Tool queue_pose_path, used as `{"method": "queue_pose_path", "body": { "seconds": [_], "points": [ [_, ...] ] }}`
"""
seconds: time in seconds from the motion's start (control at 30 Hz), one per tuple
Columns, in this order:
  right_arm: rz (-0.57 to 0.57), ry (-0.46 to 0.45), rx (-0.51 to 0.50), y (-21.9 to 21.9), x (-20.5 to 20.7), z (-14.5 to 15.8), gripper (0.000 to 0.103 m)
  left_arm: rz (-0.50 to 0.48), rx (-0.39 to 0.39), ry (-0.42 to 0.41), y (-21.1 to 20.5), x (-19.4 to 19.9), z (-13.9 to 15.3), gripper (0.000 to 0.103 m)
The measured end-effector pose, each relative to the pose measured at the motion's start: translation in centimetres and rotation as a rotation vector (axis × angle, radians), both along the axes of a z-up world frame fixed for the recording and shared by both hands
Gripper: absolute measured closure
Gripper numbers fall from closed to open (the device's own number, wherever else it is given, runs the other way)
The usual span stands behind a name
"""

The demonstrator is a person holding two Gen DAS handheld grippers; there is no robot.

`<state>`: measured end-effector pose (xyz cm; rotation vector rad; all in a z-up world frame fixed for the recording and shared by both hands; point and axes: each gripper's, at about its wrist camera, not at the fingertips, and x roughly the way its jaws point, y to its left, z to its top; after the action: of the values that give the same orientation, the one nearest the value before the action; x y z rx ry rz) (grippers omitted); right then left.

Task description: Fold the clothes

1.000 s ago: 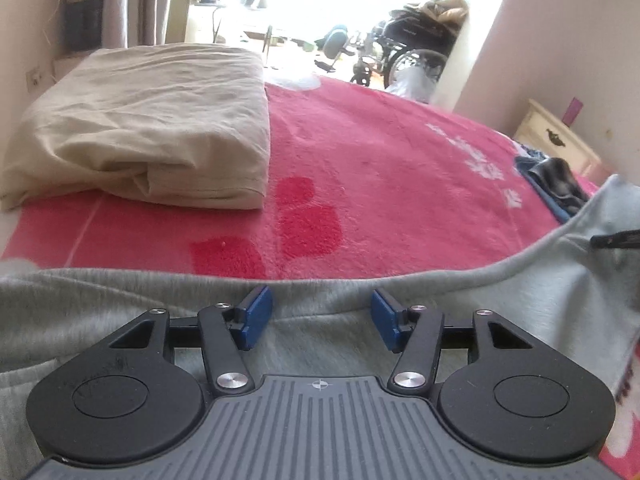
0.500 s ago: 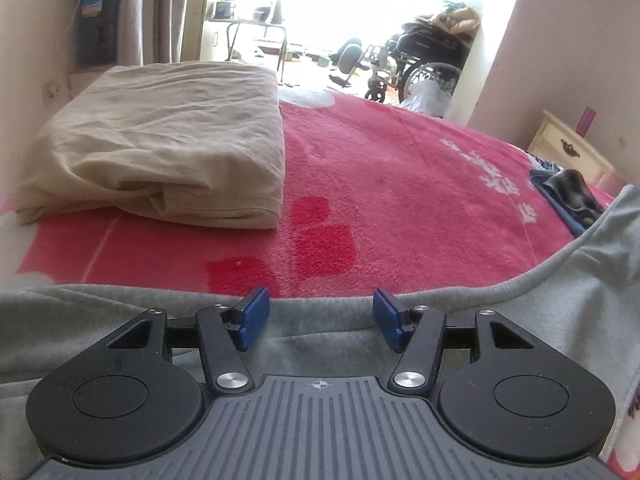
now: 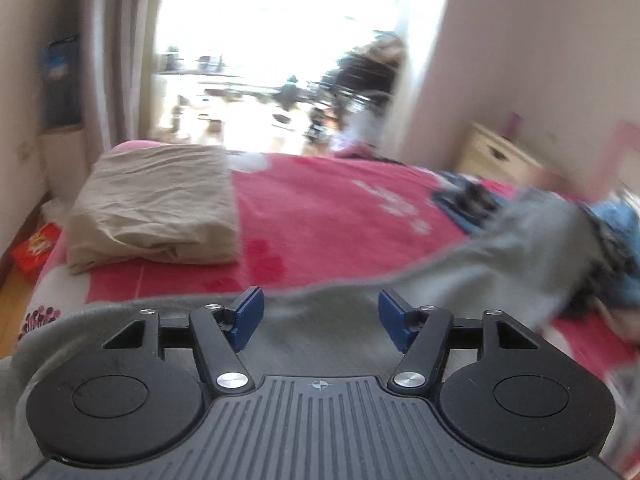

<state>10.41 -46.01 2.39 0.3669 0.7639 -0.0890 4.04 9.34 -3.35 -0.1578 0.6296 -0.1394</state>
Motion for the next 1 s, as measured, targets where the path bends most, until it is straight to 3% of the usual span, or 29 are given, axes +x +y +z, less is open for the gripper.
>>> {"method": "queue_pose_path", "body": {
  "seconds": [0.1,0.33,0.43,0.53,0.63,0.7,0.8,1.0],
  "points": [
    [-0.043,0.081,0.086,-0.5,-3.1,-1.6,0.064,-0.101,-0.009,0.038,-0.7,-3.2,0.7,0.036],
    [-0.143,0.270,0.285,-1.6,-10.4,-5.3,0.061,-0.292,-0.107,0.173,-2.8,-8.7,-0.9,0.036],
    [-0.186,0.351,0.371,-2.0,-13.5,-6.9,0.061,-0.416,-0.127,0.189,-5.6,-8.9,-1.6,0.036],
    [-0.236,0.372,0.499,-2.1,-13.6,-8.1,0.060,-0.554,-0.150,0.205,-8.6,-8.5,-2.3,0.036],
    [-0.220,0.410,0.495,-1.1,-11.5,-8.6,0.055,-0.684,-0.150,0.231,-12.4,-7.9,-3.1,0.036],
    [-0.210,0.436,0.493,-0.4,-10.1,-8.9,0.053,-0.746,-0.106,0.231,-14.6,-8.0,-3.7,0.036],
    [-0.175,0.490,0.405,1.6,-7.5,-9.2,0.053,-0.821,-0.036,0.223,-17.5,-8.2,-4.7,0.036],
    [-0.045,0.578,0.149,6.2,-2.8,-9.6,0.053,-0.843,0.089,0.178,-20.0,-9.1,-6.8,0.036]
  ]
}}
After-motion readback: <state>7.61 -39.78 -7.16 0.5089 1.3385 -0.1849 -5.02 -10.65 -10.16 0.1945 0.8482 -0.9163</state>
